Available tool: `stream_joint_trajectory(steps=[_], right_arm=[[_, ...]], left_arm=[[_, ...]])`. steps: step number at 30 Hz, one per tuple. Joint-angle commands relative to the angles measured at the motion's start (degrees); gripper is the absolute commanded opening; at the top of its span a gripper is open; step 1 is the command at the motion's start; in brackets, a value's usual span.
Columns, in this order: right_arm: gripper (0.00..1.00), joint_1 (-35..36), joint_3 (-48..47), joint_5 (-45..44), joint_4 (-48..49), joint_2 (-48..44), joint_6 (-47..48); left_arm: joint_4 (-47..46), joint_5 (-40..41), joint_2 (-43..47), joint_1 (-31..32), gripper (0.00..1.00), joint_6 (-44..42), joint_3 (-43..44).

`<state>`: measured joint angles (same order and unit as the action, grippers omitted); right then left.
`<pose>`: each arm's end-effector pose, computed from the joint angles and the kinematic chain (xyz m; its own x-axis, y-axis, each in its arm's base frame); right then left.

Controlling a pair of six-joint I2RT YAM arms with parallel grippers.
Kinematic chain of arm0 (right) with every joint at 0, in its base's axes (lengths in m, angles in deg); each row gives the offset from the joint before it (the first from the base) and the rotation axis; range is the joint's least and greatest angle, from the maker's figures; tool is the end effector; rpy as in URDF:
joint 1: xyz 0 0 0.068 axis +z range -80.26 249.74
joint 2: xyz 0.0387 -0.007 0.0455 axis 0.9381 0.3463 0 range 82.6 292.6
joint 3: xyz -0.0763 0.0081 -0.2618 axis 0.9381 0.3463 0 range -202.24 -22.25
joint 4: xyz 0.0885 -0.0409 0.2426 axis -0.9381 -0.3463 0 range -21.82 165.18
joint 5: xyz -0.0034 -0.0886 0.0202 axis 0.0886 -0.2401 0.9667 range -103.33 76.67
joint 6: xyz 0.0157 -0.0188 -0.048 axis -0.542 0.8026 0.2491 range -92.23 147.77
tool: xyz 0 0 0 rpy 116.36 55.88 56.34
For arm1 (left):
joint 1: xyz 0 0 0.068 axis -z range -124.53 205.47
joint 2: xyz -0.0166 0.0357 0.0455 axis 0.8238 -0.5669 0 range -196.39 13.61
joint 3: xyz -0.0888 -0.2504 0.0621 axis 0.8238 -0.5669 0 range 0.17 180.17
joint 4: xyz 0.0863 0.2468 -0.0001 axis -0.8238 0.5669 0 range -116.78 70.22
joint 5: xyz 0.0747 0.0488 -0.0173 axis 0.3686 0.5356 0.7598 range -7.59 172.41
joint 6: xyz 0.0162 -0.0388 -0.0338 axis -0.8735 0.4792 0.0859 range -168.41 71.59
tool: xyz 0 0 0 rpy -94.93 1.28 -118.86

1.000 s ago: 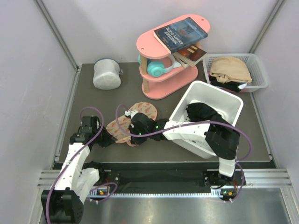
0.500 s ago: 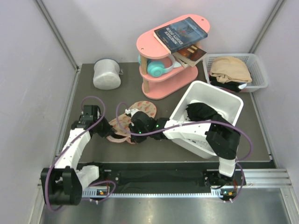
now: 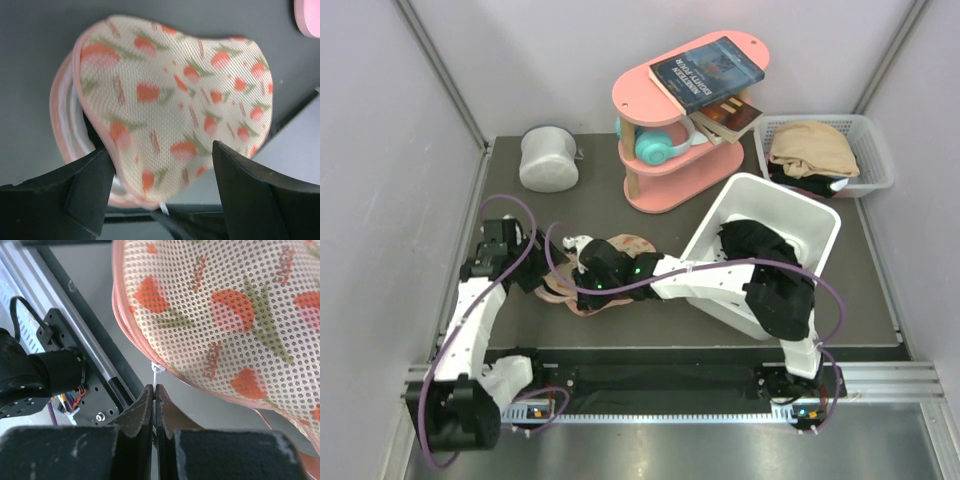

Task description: Unzip the laundry bag and remove the bra

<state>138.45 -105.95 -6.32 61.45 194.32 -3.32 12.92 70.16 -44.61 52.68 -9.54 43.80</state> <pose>0.1569 0.4151 0.2239 -0.7016 -0.3891 -0.5969 -0.6954 0.5563 0.4548 0.1968 0.0020 0.2459 -0.6792 -0.6470 -0.3464 -0.4496 0.7399 -0.5004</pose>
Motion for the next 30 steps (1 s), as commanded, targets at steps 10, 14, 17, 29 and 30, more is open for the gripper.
stream_joint_trajectory(steps=[10,14,17,29,30], right_arm=[[0.00,0.7,-3.8,2.9,1.0,2.0,0.4],[0.00,0.8,-3.7,2.9,1.2,1.5,0.4],[0.00,0.8,-3.4,2.8,1.2,1.0,0.6],[0.00,0.8,-1.1,1.2,0.7,-1.6,0.9],[0.00,0.8,-1.0,1.2,0.6,-1.7,1.0]], left_arm=[[15.5,-5.9,23.1,-0.4,0.83,8.8,-7.8],[13.7,-6.6,23.9,-0.4,0.83,10.3,-10.3],[10.5,-6.6,22.1,-0.4,0.82,10.6,-11.6],[0.8,-5.9,10.8,-0.5,0.45,7.8,-12.4],[0.5,-5.6,10.7,-0.4,0.41,7.8,-12.3]])
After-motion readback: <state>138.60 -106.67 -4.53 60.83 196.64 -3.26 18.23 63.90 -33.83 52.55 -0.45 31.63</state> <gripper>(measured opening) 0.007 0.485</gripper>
